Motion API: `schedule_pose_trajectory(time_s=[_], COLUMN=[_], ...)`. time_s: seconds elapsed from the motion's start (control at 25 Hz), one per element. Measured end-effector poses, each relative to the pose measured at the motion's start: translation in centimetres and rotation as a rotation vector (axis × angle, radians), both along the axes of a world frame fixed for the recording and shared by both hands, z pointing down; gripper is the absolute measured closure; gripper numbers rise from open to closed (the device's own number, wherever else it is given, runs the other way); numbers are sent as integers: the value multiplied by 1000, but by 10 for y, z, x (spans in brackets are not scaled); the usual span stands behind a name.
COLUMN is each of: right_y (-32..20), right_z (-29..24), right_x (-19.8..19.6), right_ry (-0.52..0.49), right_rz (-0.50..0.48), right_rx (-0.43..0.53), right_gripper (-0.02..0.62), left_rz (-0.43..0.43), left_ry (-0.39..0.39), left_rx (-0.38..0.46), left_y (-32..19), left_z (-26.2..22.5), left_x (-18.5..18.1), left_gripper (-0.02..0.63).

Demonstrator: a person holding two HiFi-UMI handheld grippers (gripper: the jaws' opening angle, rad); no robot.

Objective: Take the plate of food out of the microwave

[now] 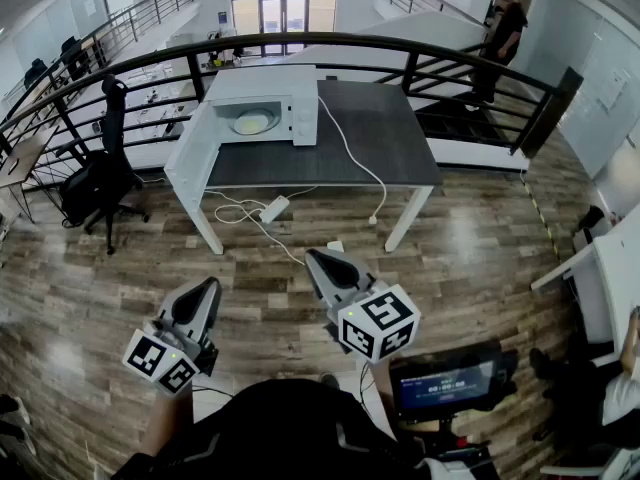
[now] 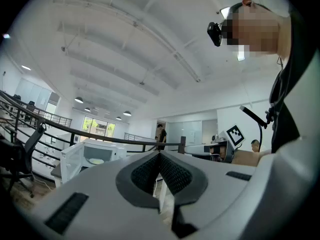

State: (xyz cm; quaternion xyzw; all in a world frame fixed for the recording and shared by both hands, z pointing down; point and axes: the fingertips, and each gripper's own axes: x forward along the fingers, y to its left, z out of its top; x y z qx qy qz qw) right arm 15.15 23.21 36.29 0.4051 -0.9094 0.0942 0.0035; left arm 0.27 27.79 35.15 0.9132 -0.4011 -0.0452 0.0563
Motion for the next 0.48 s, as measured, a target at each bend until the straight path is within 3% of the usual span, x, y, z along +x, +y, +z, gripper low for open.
schedule_pose_trajectory(time_s=[0.48], right_y=[3], right_z=[11], right_x=[-13], right_ry=[-60], right_rz=[-4], right_rx=[-52], right_gripper=[595], left_rz=[-17], left_ry=[15], left_rx=[-15], left_y=[4], left_z=[6], left_x=[-16], left_gripper=[604])
